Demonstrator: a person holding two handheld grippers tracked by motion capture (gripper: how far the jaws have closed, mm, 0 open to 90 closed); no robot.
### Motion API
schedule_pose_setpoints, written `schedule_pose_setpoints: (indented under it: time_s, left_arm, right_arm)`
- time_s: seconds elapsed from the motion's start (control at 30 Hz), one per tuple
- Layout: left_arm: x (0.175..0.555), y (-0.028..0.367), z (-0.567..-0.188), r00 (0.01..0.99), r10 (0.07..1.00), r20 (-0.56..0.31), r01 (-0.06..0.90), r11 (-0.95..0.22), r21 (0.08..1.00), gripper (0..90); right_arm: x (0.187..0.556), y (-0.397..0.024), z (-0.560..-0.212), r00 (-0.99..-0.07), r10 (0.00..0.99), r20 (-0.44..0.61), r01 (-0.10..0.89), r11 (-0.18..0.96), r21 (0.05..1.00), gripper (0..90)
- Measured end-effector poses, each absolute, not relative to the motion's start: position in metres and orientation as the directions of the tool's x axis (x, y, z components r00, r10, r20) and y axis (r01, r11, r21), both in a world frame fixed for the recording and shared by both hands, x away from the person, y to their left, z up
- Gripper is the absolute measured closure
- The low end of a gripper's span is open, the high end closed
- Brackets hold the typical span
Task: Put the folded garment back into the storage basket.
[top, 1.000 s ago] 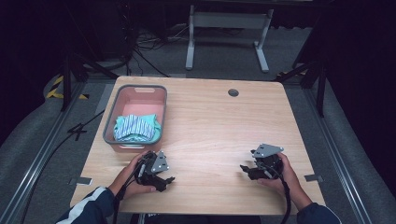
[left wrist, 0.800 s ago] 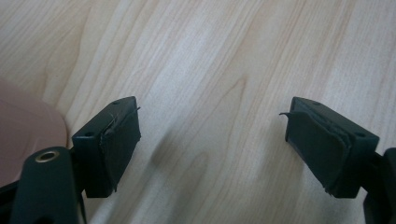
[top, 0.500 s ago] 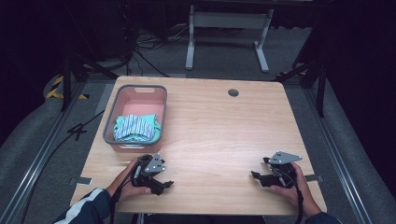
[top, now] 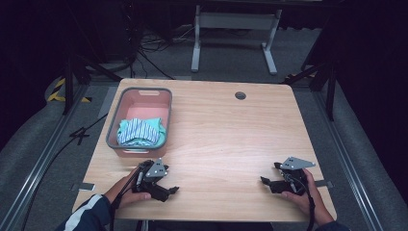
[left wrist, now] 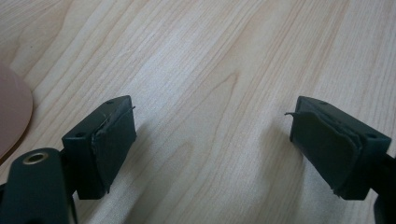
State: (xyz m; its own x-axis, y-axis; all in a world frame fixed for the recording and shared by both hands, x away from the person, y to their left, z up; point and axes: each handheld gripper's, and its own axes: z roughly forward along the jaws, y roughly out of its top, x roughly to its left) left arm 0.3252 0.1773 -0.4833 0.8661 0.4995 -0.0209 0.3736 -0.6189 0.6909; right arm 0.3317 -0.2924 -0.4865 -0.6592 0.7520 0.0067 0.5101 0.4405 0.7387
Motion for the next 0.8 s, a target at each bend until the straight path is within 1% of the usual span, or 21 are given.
schedule_pose_setpoints:
  time_s: [0.17,0.8]
  left_arm:
    - [0.3252,0.1774,-0.4834,0.866,0.499,-0.021,0.373,-0.619,0.691,14.4]
    - [0.3273,0.1764,-0.4833,0.872,0.49,-0.018,0.367,-0.628,0.687,12.6]
  right_arm:
    - [0.3323,-0.2922,-0.4866,-0.653,0.757,0.007,0.516,0.438,0.736,16.6]
    - [0.3325,-0.2923,-0.4866,-0.654,0.756,0.006,0.515,0.439,0.737,16.6]
